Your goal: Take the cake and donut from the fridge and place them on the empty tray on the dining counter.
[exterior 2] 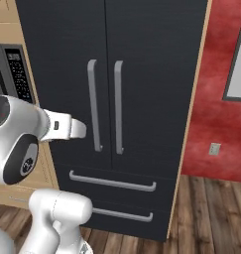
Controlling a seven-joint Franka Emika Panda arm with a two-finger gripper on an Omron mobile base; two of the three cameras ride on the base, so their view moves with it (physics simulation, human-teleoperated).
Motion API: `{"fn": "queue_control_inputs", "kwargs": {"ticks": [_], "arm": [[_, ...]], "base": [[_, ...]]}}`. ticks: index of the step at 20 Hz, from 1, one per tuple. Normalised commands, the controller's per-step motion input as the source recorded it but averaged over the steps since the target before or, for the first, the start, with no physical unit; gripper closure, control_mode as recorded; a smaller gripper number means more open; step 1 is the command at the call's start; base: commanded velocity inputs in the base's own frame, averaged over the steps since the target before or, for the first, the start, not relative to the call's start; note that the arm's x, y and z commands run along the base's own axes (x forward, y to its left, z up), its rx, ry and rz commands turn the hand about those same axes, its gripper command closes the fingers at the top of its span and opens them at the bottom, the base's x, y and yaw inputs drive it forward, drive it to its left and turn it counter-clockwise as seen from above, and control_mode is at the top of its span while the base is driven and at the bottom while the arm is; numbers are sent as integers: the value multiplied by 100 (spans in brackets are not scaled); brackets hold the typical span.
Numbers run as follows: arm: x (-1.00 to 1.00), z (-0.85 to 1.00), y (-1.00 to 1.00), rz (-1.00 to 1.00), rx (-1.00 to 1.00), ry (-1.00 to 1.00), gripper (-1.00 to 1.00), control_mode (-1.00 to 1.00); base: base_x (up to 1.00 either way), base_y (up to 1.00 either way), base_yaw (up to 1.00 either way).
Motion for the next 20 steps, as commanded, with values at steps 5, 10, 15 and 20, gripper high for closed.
{"fn": "queue_control_inputs", "kwargs": {"ticks": [5,10,15,20], "arm": [[99,-19,-28,0,2,5,-100,-100],[70,-37,-31,0,13,1,-100,-100],[60,-28,-3,-1,1,0,-100,-100],[63,-16,0,-4,0,0,-100,-100]], "base": [[0,0,0],[0,0,0],[0,0,0],[0,0,0]]}}
